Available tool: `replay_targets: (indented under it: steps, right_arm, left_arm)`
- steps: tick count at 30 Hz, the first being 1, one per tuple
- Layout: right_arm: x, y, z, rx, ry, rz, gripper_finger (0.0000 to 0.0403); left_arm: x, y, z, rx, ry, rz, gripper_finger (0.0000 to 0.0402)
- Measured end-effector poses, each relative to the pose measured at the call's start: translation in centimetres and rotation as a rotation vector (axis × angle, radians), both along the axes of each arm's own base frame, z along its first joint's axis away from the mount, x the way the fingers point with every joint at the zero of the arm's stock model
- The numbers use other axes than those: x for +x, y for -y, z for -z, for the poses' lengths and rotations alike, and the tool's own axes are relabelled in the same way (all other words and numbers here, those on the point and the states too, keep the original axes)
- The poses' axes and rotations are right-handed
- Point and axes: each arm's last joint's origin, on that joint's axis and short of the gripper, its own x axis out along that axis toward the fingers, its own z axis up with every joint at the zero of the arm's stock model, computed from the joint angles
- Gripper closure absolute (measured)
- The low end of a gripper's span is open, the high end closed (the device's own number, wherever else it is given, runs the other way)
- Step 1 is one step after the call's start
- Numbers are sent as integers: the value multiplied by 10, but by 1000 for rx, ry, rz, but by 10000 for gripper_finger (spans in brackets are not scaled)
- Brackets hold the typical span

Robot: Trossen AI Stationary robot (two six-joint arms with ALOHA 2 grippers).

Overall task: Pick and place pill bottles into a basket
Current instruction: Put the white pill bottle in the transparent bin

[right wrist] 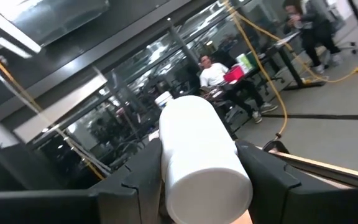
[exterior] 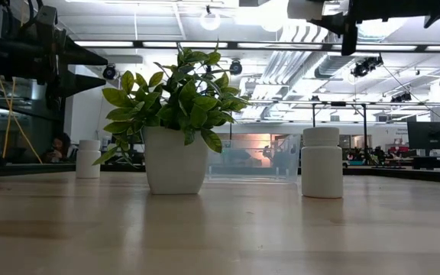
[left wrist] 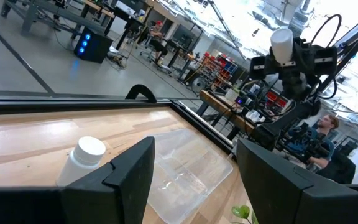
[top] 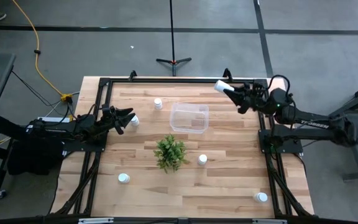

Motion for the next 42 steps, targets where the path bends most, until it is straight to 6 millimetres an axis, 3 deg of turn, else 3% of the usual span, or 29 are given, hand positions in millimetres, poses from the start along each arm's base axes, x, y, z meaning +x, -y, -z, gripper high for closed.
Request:
replay_targets:
  steps: [11, 18, 27, 42]
  right_arm:
    - [5, -12, 1, 70, 21, 126, 236]
    - [28, -17, 4, 114, 12, 124, 238]
    - [64, -15, -29, 89, -119, 111, 238]
    - [100, -11, -80, 155, -337, 83, 238]
  left_arm:
    - [0, 0, 0, 0, 0, 0, 140]
    - [0, 0, 0, 0, 0, 0, 140]
    - [0, 0, 0, 0, 0, 1, 140]
    - [0, 0, 0, 1, 0, 10, 140]
